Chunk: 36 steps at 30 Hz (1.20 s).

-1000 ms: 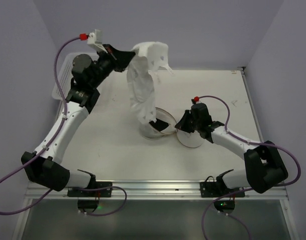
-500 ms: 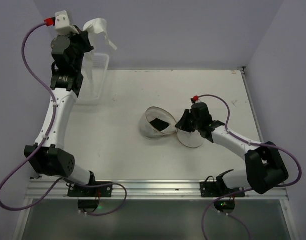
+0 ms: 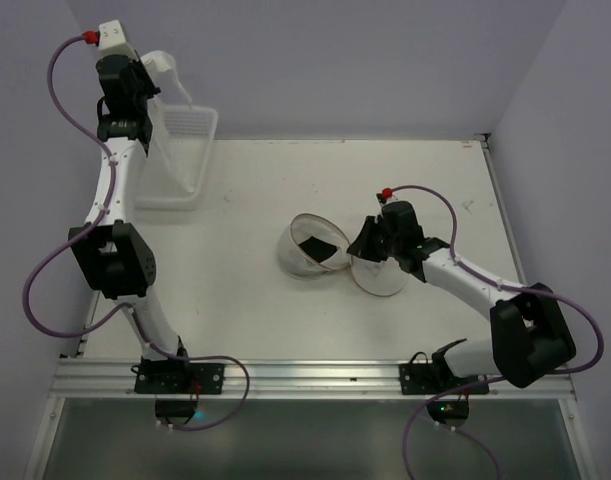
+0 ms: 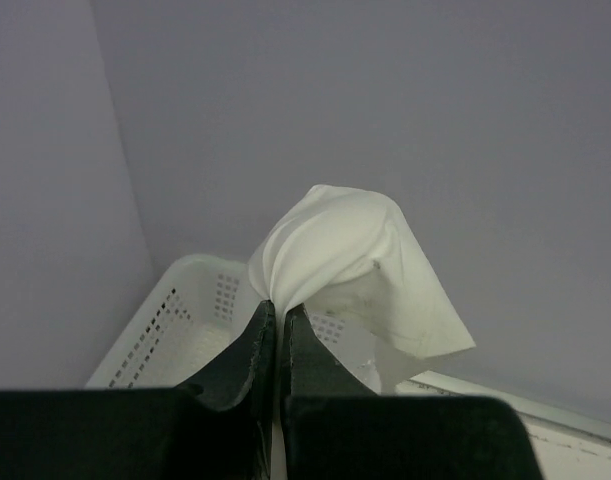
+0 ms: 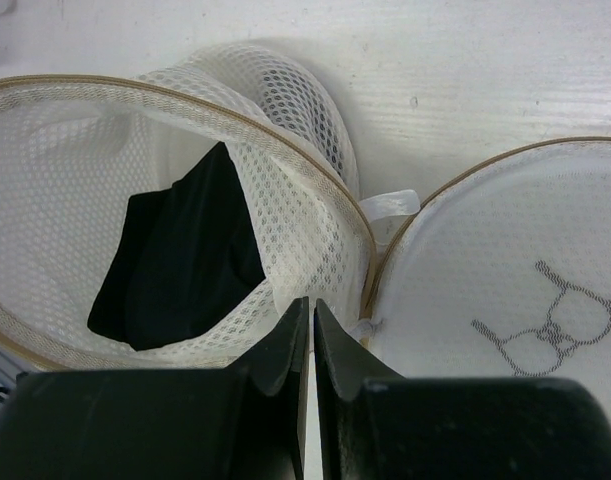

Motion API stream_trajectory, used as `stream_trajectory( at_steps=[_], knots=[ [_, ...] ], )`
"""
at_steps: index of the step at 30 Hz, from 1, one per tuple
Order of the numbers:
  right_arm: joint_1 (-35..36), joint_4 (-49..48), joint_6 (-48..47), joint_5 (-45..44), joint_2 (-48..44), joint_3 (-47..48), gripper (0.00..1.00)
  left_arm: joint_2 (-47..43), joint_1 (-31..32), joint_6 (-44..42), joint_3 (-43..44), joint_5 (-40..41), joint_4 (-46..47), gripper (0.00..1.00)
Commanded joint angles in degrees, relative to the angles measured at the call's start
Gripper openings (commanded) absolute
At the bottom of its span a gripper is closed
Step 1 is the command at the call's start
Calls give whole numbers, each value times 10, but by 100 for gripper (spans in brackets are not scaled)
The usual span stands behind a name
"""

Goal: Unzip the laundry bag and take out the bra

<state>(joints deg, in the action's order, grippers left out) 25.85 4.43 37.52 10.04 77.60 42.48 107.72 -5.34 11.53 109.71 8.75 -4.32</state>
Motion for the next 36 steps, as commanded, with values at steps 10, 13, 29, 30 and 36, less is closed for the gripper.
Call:
stream_trajectory(
  at_steps=[10,13,29,30,36],
  knots=[
    [-1,32,-32,30,23,40,6,76,-38,-21,-109,25,149,0],
    [-1,35,-37,34,29,45,6,111,-38,-37,-125,37,145,0],
    [-2,32,-22,16,31,39,24,-16,29,68,-150,-139,42,100],
    [-2,32,-20,10,28,36,24,-31,39,71,-163,-143,14,100],
    [-4,27,-4,-19,1,15,31,-152,178,89,-271,-131,-54,100]
  ],
)
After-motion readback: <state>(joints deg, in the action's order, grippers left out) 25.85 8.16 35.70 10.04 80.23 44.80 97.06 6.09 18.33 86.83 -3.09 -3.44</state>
